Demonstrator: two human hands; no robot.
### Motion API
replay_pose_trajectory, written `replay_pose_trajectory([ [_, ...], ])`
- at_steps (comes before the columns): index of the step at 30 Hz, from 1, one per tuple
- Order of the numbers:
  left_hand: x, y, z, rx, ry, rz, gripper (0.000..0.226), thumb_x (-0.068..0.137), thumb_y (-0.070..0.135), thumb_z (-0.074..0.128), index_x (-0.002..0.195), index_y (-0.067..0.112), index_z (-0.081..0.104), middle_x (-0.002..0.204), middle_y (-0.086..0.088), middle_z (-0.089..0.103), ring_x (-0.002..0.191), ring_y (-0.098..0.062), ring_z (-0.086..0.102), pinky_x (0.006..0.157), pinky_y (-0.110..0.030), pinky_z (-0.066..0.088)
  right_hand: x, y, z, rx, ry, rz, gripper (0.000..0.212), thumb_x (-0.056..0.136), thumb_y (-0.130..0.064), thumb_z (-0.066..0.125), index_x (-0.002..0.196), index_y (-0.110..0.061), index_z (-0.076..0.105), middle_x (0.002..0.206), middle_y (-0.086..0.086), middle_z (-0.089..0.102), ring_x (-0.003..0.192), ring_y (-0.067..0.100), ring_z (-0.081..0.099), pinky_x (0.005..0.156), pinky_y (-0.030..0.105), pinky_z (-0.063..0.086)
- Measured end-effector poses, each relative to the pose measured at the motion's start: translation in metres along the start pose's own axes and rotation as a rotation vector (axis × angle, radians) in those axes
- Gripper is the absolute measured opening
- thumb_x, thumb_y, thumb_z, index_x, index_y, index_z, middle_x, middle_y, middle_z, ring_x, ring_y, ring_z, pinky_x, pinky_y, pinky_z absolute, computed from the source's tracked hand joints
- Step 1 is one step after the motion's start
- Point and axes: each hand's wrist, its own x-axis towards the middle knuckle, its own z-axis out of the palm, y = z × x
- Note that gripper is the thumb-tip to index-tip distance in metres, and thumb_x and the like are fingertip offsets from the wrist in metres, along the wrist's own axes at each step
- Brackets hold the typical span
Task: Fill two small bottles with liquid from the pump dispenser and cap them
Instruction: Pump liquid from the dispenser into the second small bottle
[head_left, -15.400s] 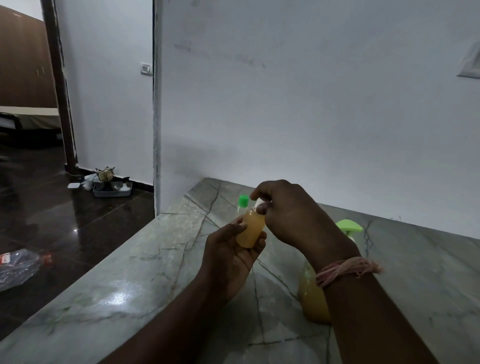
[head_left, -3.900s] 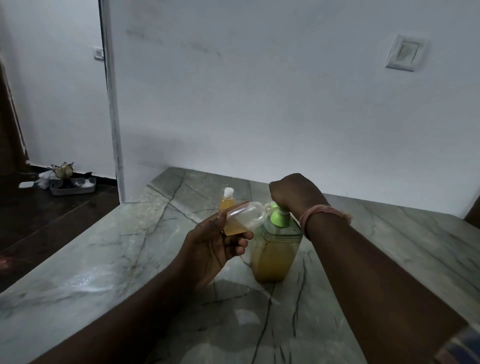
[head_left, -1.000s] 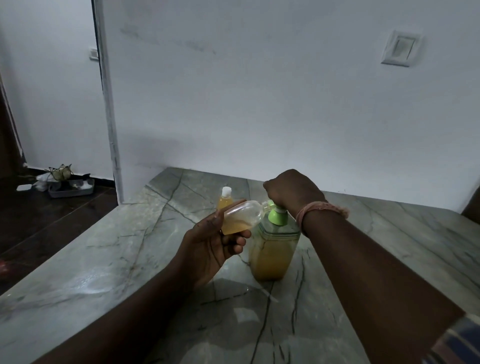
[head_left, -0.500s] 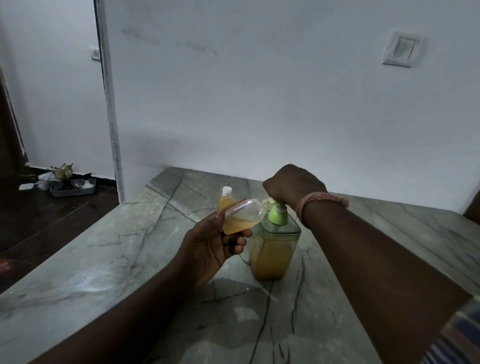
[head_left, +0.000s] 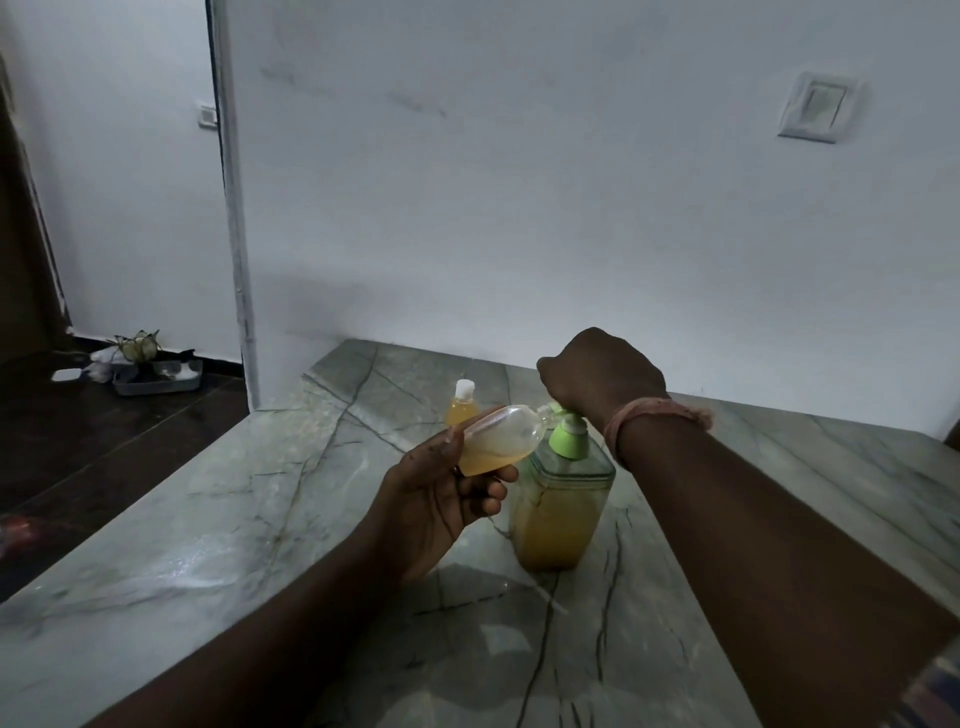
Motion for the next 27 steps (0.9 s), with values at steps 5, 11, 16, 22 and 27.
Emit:
replay_pose_trajectory([
  [5,0.001,0.000,-0.002,-0.001,0.010,0.007,0.049,0.093,0.032,0.044,0.133,0.009,0.058,0.094,-0.023,0.064,0.075,-0.021,0.062,0.066,-0.028,0.054,0.005,0.005,0.015,0.102,-0.050,0.069,0.022,0.077,-0.034,0.058,0.066,-0.015,0.055,0.076,0.006,0.062,0.073,0.027,0.060,0.067,0.030,0.046],
  [11,-0.001,0.001,0.002,-0.007,0.011,0.003,0.047,0.093,0.031,0.045,0.132,0.010,0.059,0.094,-0.023,0.064,0.074,-0.021,0.062,0.066,-0.029,0.054,0.002,0.001,0.000,-0.024,-0.013,0.005,0.025,0.078,-0.039,0.056,0.066,-0.017,0.053,0.074,0.003,0.060,0.075,0.027,0.060,0.068,0.030,0.046],
  [16,0.001,0.000,-0.001,-0.013,0.000,0.008,0.045,0.091,0.031,0.045,0.128,0.013,0.063,0.092,-0.024,0.065,0.073,-0.021,0.063,0.065,-0.028,0.055,0.001,0.009,0.012,0.129,-0.035,0.048,0.027,0.079,-0.036,0.055,0.064,-0.015,0.052,0.068,0.007,0.057,0.068,0.027,0.058,0.063,0.029,0.043],
  [22,0.002,-0.002,-0.001,-0.031,0.002,0.003,0.045,0.090,0.032,0.046,0.127,0.013,0.065,0.092,-0.023,0.065,0.072,-0.021,0.062,0.064,-0.029,0.055,0.003,0.003,0.002,0.030,-0.057,0.009,0.024,0.078,-0.037,0.057,0.065,-0.017,0.053,0.074,0.005,0.060,0.076,0.027,0.061,0.067,0.029,0.047],
  [27,0.003,-0.002,-0.005,-0.031,-0.011,0.007,0.048,0.092,0.032,0.044,0.132,0.011,0.059,0.093,-0.023,0.064,0.073,-0.021,0.062,0.065,-0.028,0.054,0.002,0.008,0.011,0.121,-0.018,0.032,0.027,0.080,-0.038,0.054,0.065,-0.016,0.051,0.073,0.006,0.059,0.074,0.028,0.060,0.066,0.030,0.044],
])
